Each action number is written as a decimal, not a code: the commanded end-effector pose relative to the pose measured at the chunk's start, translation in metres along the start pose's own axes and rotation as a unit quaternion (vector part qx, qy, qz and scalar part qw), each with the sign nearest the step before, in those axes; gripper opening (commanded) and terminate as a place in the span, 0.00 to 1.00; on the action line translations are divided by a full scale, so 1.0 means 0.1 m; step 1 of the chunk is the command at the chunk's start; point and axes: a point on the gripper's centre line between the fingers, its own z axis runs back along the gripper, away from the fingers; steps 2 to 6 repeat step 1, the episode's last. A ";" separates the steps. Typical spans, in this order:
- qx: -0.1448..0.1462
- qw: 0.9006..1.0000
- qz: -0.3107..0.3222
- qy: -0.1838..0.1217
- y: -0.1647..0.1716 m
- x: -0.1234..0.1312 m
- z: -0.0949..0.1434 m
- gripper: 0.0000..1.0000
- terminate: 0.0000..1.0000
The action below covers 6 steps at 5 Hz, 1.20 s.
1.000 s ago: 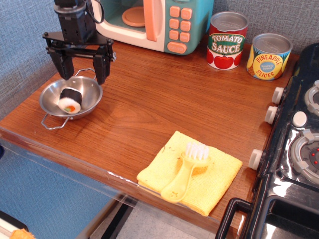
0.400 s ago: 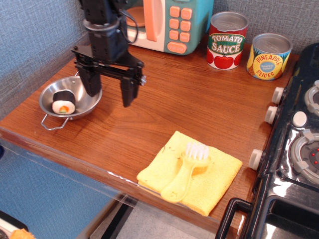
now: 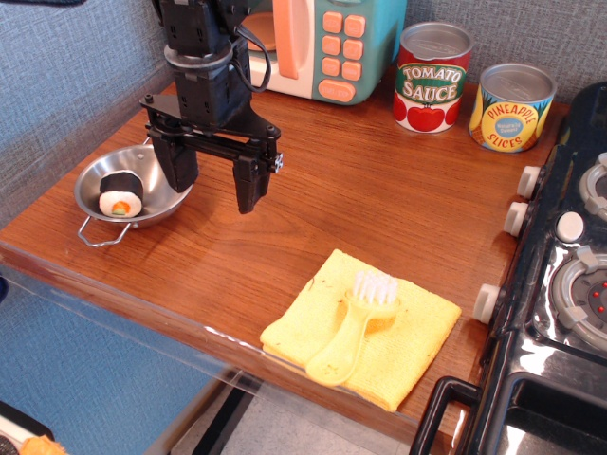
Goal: Move the cupcake and drop into the bowl
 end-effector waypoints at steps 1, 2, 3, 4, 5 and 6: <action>0.005 1.000 -0.001 -0.028 0.08 -0.01 0.20 1.00 1.00; 0.005 1.000 -0.001 -0.028 0.08 -0.01 0.20 1.00 1.00; 0.005 1.000 -0.001 -0.028 0.08 -0.01 0.20 1.00 1.00; 0.005 1.000 -0.001 -0.028 0.08 -0.01 0.20 1.00 1.00; 0.005 1.000 -0.001 -0.028 0.08 -0.01 0.20 1.00 1.00; 0.005 1.000 -0.001 -0.028 0.08 -0.01 0.20 1.00 1.00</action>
